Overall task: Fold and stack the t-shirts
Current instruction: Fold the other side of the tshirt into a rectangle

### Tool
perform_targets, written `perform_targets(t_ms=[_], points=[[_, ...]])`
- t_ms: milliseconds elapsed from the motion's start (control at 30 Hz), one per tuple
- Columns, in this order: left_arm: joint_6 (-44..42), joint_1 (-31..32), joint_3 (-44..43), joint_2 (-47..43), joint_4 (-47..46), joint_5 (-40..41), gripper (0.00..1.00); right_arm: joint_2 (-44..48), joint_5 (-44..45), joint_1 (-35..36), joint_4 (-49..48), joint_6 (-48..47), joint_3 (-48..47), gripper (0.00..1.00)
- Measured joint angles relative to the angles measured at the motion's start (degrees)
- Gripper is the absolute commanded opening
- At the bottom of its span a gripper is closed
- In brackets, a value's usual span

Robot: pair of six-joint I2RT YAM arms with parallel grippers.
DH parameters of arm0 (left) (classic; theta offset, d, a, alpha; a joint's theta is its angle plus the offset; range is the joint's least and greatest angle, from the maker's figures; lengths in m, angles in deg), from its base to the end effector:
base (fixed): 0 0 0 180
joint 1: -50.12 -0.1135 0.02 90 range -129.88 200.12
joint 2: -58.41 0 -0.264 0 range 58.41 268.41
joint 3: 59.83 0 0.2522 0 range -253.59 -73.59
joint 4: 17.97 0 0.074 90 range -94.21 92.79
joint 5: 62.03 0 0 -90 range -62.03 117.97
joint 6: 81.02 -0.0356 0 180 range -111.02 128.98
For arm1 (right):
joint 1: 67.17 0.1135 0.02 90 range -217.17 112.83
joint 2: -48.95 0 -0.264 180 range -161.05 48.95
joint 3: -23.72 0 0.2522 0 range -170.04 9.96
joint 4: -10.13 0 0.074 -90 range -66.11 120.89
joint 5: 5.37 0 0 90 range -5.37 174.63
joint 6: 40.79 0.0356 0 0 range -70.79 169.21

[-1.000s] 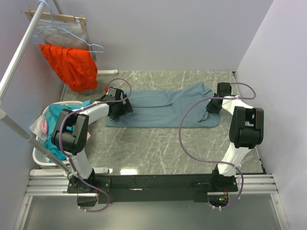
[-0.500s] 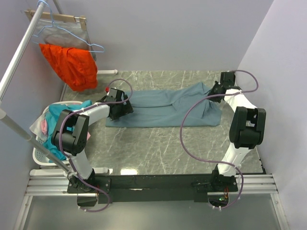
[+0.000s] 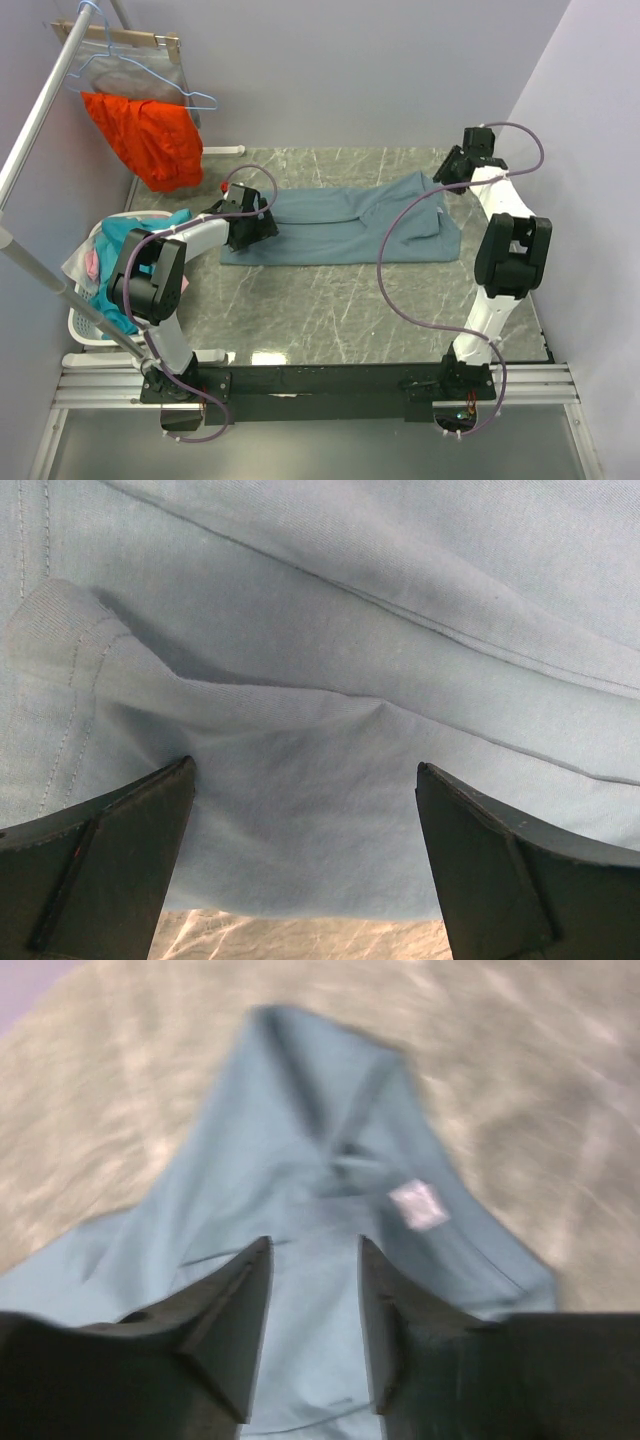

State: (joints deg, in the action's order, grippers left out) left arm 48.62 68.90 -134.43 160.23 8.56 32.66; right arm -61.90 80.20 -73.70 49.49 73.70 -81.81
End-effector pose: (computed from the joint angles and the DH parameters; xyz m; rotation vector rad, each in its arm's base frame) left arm 0.3447 -0.1141 0.1683 -0.4919 2.4849 -0.3141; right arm 0.4404 -0.0476 0.2598 0.5945 2.2848 0.2440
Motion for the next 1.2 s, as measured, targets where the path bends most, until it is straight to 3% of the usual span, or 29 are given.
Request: perform_targets(t_ms=[133,333,667,900,1200], points=[[0.00,0.11,0.02,0.00,-0.04,0.28,0.99,0.85,6.99,0.20,1.88,1.44,2.60,0.59],[0.00,0.17,0.02,0.02,-0.04,0.28,0.99,3.28,6.80,4.42,2.38,0.48,6.21,0.59],[-0.02,0.39,0.00,0.02,-0.04,0.72,1.00,-10.38,12.02,20.57,8.72,-1.66,-14.51,0.57],[-0.02,0.44,0.00,0.02,-0.07,0.74,0.99,-19.32,19.47,22.97,15.93,-1.88,-19.58,0.55],[-0.02,0.44,-0.02,0.11,-0.07,0.72,0.99,-20.59,23.04,24.37,18.86,-1.90,-19.78,0.49]])
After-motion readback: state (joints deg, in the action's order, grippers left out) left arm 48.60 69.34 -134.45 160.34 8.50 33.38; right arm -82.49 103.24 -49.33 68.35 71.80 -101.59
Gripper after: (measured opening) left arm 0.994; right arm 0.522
